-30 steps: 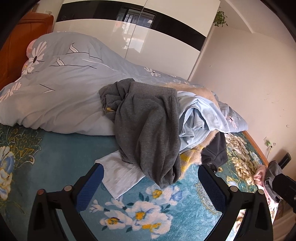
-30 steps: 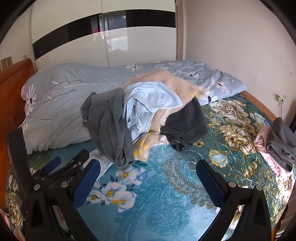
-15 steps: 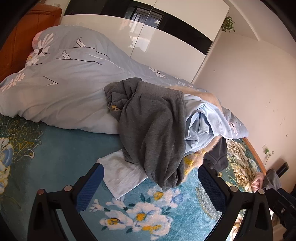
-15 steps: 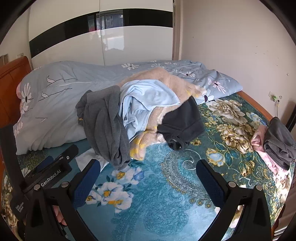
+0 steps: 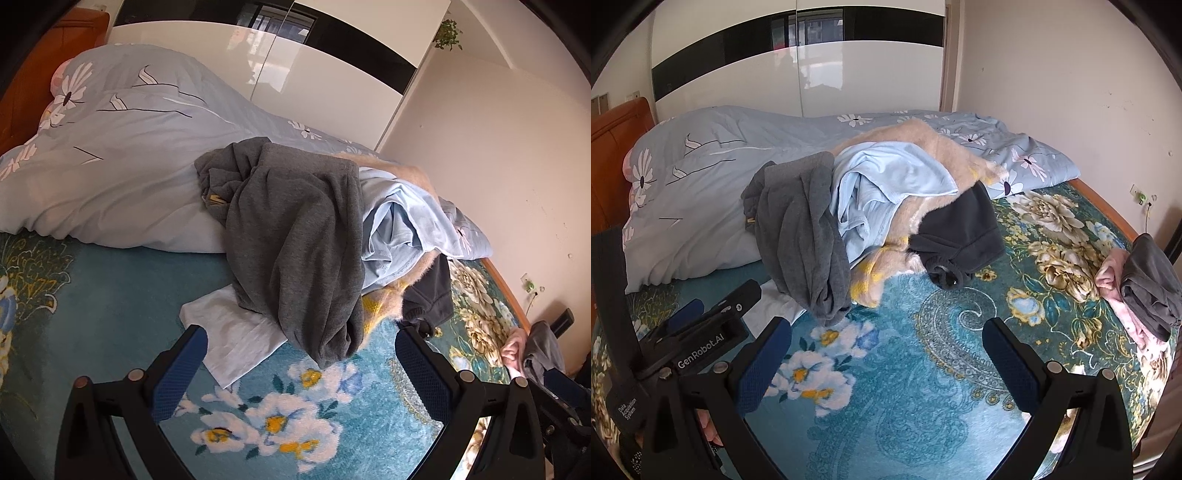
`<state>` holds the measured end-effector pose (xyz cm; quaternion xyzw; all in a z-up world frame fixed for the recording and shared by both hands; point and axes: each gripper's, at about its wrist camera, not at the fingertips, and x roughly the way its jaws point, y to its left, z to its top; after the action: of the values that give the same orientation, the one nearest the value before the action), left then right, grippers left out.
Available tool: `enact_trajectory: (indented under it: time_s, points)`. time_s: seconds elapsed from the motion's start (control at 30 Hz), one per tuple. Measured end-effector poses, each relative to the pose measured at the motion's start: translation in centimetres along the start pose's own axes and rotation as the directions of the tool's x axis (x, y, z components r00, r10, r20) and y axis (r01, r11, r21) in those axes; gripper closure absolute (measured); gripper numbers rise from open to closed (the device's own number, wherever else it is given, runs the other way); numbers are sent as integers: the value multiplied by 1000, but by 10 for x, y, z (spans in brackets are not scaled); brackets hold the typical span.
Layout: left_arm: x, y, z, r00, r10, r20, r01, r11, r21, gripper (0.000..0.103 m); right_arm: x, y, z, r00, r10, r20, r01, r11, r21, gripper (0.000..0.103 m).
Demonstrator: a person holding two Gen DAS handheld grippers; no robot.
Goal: Fold clothes
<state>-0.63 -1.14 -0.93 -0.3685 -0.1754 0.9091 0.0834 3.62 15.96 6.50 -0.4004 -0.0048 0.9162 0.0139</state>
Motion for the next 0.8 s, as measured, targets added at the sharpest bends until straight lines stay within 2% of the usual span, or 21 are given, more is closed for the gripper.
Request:
enact_trajectory:
  time_s: [0.57,0.8]
  points:
    - [2,-7,0,998,-59,-15,59,998,18,0,5,1,-3,1000,11,-27,-11,1000,-7,0]
    - [6,-6,-2,998,-53,-19,54,999,11,0,10,-1,-7,999,12,-45,-13,1000,-7,0]
